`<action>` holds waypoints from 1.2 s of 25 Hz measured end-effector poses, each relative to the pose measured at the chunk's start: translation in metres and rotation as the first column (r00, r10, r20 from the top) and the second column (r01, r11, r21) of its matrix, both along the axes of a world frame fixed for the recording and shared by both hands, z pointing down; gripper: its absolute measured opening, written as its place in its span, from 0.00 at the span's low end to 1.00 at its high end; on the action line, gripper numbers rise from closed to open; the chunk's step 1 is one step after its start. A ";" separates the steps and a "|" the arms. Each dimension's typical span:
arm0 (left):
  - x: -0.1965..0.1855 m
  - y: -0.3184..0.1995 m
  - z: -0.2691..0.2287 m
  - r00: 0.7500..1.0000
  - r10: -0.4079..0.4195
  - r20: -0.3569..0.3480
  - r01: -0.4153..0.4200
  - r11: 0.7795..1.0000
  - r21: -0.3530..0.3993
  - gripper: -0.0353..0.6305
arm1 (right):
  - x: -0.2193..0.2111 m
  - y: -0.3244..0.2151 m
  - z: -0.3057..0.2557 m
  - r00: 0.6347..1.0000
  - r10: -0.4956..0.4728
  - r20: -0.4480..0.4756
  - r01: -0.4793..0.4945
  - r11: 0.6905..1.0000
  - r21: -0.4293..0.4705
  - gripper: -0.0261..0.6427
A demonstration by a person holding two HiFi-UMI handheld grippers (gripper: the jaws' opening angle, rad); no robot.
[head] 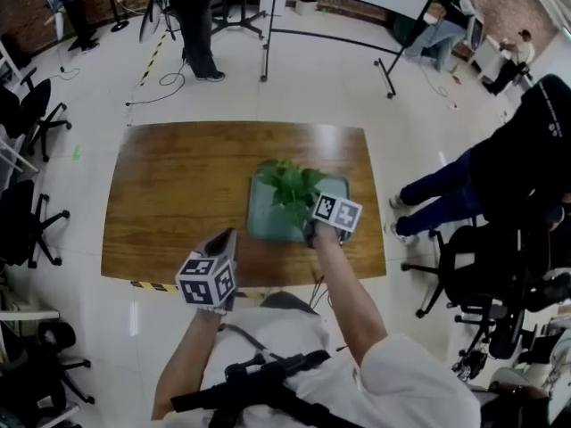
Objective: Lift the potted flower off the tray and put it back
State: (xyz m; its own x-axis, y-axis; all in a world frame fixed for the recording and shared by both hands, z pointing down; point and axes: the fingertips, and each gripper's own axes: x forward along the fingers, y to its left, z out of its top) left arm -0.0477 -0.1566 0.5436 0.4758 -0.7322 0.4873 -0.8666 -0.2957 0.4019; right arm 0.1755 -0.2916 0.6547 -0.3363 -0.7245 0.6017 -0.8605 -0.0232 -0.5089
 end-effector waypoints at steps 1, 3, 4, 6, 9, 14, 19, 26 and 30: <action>0.004 0.000 0.001 1.000 0.008 0.001 -0.008 1.000 0.000 0.05 | 0.010 0.003 0.002 1.000 0.018 -0.005 -0.018 1.000 -0.006 0.13; 0.009 -0.001 0.002 1.000 0.019 0.002 -0.019 1.000 -0.003 0.05 | 0.026 0.007 0.007 0.999 0.045 -0.014 -0.045 0.999 -0.015 0.13; 0.011 -0.002 0.003 1.000 0.024 0.002 -0.024 1.000 -0.004 0.05 | 0.033 0.008 0.010 0.998 0.056 -0.018 -0.056 0.998 -0.017 0.13; 0.014 -0.003 0.004 1.000 0.030 0.003 -0.030 1.000 -0.006 0.05 | 0.042 0.010 0.015 0.997 0.071 -0.020 -0.072 0.997 -0.023 0.13; 0.018 -0.004 0.004 0.999 0.032 0.005 -0.032 0.999 -0.008 0.05 | 0.050 0.010 0.021 0.996 0.087 -0.011 -0.087 0.996 -0.024 0.13; 0.020 -0.005 0.003 1.000 0.029 0.009 -0.029 1.000 -0.011 0.05 | 0.051 0.011 0.026 0.996 0.088 0.002 -0.088 0.996 -0.013 0.13; 0.017 -0.004 0.004 0.999 0.032 0.013 -0.032 0.999 -0.009 0.05 | 0.048 0.015 0.026 0.996 0.084 -0.022 -0.084 0.996 -0.011 0.17; 0.012 0.011 0.003 0.999 0.041 0.011 -0.041 0.999 -0.006 0.05 | 0.067 0.030 -0.004 0.988 0.145 -0.048 -0.142 0.988 0.058 0.18; 0.012 0.027 -0.001 0.998 0.057 0.007 -0.057 0.998 0.002 0.05 | 0.080 0.056 -0.032 0.985 0.161 -0.056 -0.154 0.982 0.110 0.18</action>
State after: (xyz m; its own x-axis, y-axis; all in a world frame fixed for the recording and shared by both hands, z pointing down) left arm -0.0361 -0.1295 0.5426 0.5133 -0.7053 0.4889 -0.8511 -0.3457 0.3951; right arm 0.2553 -0.2358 0.6230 -0.1759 -0.8257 0.5360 -0.8815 -0.1102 -0.4591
